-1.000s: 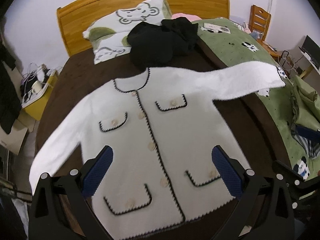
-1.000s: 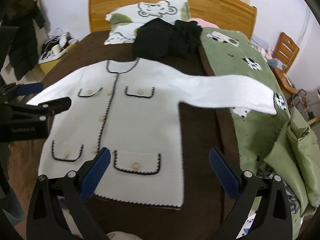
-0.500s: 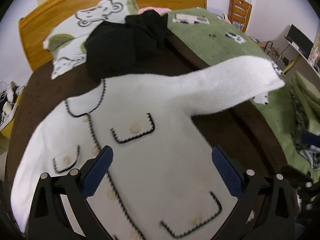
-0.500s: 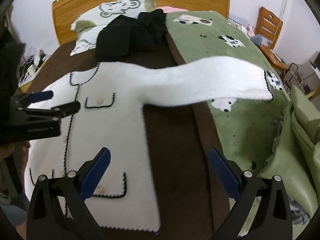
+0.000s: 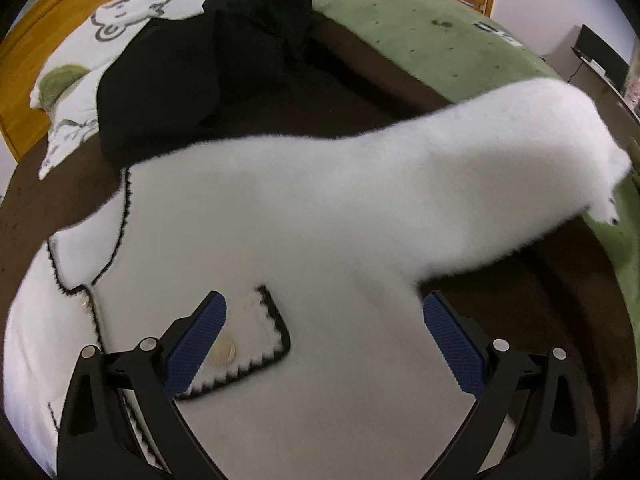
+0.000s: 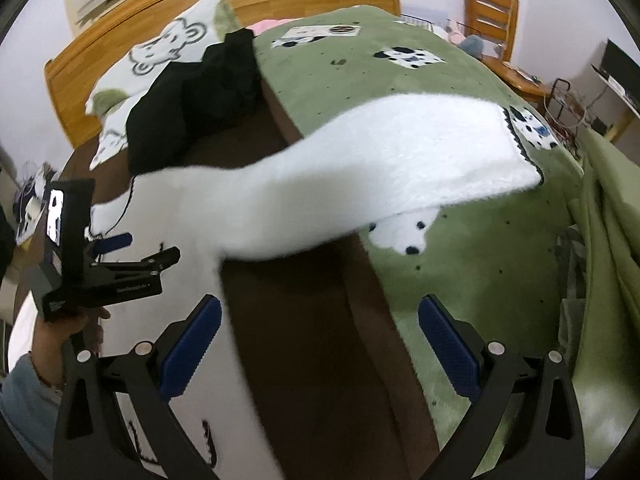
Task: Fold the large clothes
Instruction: 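Lower the right tool to the sleeve cuff nearest it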
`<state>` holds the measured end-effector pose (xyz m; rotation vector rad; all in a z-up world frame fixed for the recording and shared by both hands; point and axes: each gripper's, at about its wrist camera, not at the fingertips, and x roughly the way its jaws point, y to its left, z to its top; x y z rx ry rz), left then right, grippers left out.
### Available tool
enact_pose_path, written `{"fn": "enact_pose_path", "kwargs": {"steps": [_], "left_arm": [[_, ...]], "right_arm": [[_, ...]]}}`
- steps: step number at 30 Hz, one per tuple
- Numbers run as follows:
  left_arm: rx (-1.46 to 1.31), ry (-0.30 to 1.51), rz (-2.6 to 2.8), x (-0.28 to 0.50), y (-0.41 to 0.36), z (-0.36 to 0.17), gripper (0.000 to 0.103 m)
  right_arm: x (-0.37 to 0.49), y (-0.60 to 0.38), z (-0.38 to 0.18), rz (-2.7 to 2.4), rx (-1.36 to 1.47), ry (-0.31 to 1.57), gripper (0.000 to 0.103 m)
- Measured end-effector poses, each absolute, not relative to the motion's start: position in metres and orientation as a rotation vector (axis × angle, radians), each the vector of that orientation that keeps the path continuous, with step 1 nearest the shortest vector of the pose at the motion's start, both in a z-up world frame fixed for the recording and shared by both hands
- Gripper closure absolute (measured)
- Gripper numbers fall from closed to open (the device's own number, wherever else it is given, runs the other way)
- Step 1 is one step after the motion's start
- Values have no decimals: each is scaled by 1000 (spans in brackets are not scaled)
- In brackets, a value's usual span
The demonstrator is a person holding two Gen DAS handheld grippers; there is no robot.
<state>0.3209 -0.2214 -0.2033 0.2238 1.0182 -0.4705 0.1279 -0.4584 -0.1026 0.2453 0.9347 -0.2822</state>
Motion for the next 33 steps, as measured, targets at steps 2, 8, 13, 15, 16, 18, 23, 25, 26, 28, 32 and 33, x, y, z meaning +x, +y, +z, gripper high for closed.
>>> {"fn": "enact_pose_path", "kwargs": {"steps": [2,8,13,15,16,18,23,25,26,28,32,33], "left_arm": [[205,1046,-478,331,-226,-213,7],[210,1072,-497,341,-239,-233,6],[271,1090,-494,341,-251,-258,6],[296,1078,-494,339,-255,-259,6],[291,1078,-496,339,-255,-259,5],[284,1081,-498,339,-256,-258,5],[289,1106,-490,343,-263,-256,5],[294,1119,-487,345,-266,-255,5],[294,1130,-485,346,-268,-255,5],[294,1154,-486,347,-268,-253,5],[303,1186,-492,353,-276,-251,5],[306,1189,-492,356,-280,-251,5]], "right_arm": [[134,-463,-106,-302,238,940,6],[144,-471,-103,-332,258,902,6],[149,-482,-103,-361,309,859,6],[152,-490,-105,-369,351,844,6],[153,-493,-106,-378,363,838,6],[154,-502,-104,-399,402,810,6],[155,-521,-97,-483,450,765,6],[155,-533,-98,-518,496,756,6],[156,-538,-98,-539,504,751,6],[160,-551,-100,-582,539,747,6],[169,-568,-105,-634,569,729,6],[173,-575,-108,-645,585,727,6]]}}
